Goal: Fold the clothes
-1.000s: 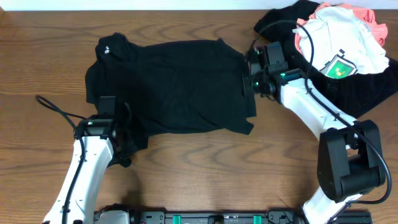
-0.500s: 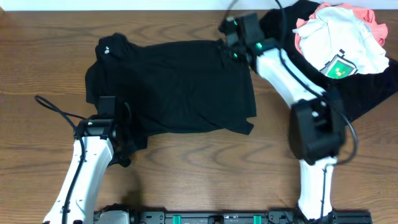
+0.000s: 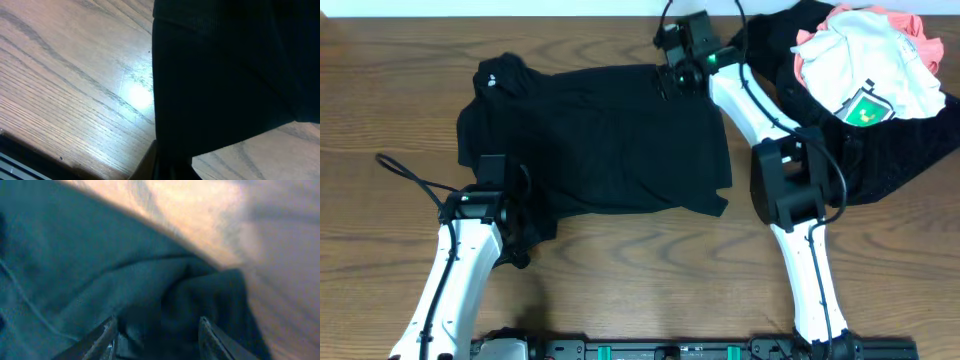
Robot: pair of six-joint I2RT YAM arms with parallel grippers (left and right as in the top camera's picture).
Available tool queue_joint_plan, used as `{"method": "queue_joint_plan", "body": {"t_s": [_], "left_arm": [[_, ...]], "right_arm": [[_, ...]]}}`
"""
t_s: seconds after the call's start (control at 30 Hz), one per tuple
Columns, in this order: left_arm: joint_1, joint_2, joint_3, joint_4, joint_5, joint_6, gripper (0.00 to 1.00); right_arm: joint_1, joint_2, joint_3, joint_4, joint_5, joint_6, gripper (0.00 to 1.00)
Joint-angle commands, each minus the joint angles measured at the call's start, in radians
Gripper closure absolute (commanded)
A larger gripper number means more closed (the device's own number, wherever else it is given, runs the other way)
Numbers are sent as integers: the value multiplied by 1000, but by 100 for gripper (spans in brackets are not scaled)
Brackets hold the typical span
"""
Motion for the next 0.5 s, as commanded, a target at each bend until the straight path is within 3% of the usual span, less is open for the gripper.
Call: {"method": "queue_joint_plan", "body": {"t_s": [0.0,0.2,0.47], "left_arm": [[-1,-5,12,-2,-12,-13,94],[-1,-5,12,1,-13,-13,94],[-1,-5,12,-3,-12,-13,94]], "right_arm": [[-2,22,23,6,-21,-18,59],[-2,22,23,56,-21,-16,97],[-25,22,37,185,51,91,99]]}}
